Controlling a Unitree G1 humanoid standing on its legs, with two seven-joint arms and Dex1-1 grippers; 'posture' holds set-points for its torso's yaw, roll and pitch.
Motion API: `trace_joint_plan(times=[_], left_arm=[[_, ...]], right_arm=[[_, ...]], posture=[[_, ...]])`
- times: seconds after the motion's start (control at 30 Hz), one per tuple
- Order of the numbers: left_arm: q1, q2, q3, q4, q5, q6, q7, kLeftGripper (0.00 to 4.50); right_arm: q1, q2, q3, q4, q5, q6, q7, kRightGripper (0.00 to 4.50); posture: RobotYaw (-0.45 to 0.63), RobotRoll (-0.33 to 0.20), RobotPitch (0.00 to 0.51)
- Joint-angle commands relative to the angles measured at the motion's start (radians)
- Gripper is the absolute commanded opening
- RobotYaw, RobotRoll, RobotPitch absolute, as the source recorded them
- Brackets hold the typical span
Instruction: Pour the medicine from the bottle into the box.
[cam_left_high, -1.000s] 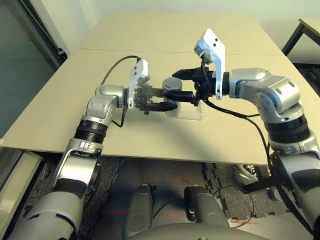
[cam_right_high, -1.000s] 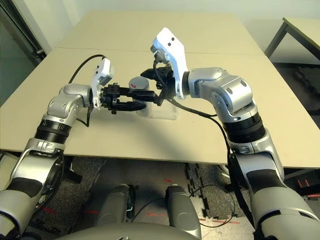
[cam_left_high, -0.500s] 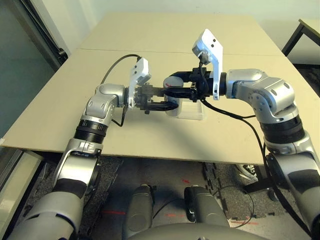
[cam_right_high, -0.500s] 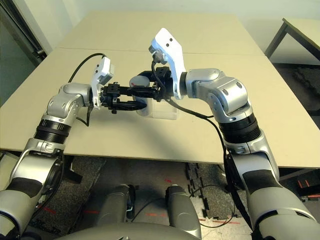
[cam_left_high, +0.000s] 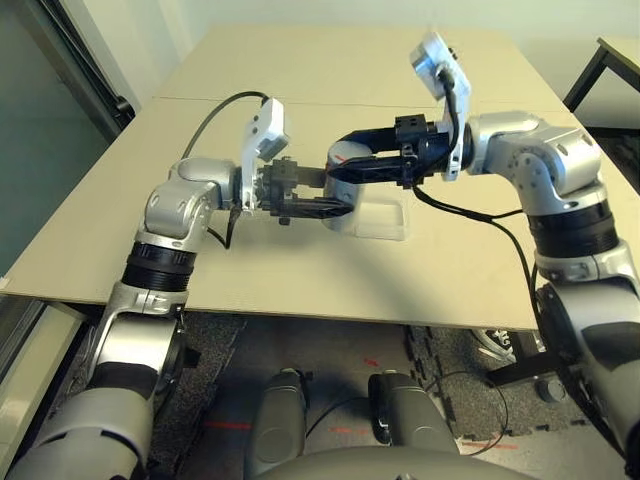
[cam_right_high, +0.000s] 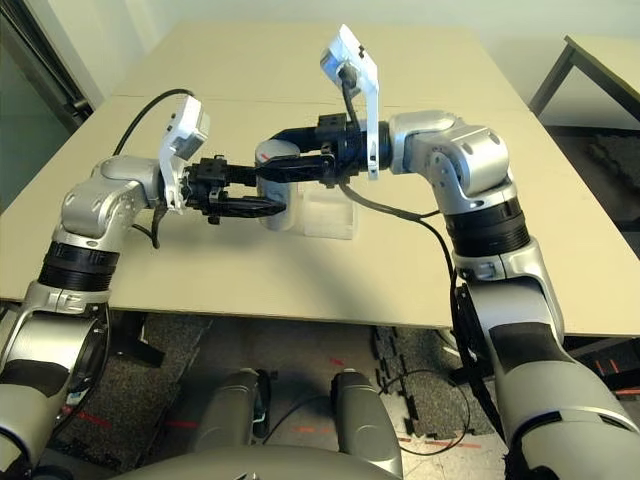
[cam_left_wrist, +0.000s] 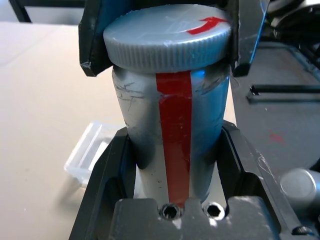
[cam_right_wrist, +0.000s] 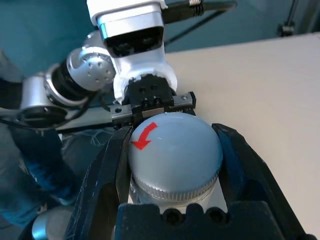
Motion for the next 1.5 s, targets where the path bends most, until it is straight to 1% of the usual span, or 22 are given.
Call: trace_joint_plan(times=[0.03,0.2,0.4,0.63,0.77,0.97,1.07,1.37,1.5], left_arm=[[-0.022,-0.063,-0.067,-0.147,-0.073,-0.020,-0.040,2.44],[-0.022,-0.063,-0.071,-0.167,-0.078,-0.020,-0.039,2.44],[-0.019,-0.063,-0.073,-0.184,-0.090,-0.016,-0.032,2.44],[-0.013,-0.068,-0.069,-0.151,-0.075,-0.032,-0.021,2.44],[-0.011,-0.061,-0.072,-0.110,-0.059,-0.052,-0.026,2.44],[-0.024,-0.045,-0.069,0.015,-0.022,-0.113,-0.022,2.44],[-0.033,-0.043,-0.069,0.085,-0.002,-0.153,-0.021,2.44],[-0.057,-0.035,-0.074,0.195,0.032,-0.223,-0.041,2.44],[-0.068,-0.032,-0.071,0.210,0.038,-0.235,-0.045,2.44]], right_arm=[[-0.056,0.083,-0.036,0.007,0.122,0.025,0.065,2.61],[-0.064,0.114,-0.053,-0.002,0.146,0.057,0.093,2.61],[-0.069,0.124,-0.055,0.010,0.141,0.070,0.117,4.49],[-0.050,0.117,-0.054,-0.021,0.118,0.069,0.063,4.50],[-0.029,0.084,-0.040,-0.049,0.074,0.044,0.022,4.50],[-0.017,0.071,-0.051,-0.099,0.028,0.004,-0.070,4.50],[-0.006,0.061,-0.040,-0.126,0.009,0.002,-0.106,4.50],[0.048,0.018,-0.002,-0.175,0.002,0.020,-0.127,4.50],[0.063,0.001,0.033,-0.139,-0.053,-0.027,-0.142,4.50]], posture=[[0.02,0.000,0.073],[0.03,0.000,0.075],[0.04,0.000,0.075],[0.01,0.000,0.075],[0.00,0.000,0.074],[-0.02,0.000,0.072],[-0.03,0.000,0.069],[-0.03,0.000,0.062],[-0.02,0.000,0.062]])
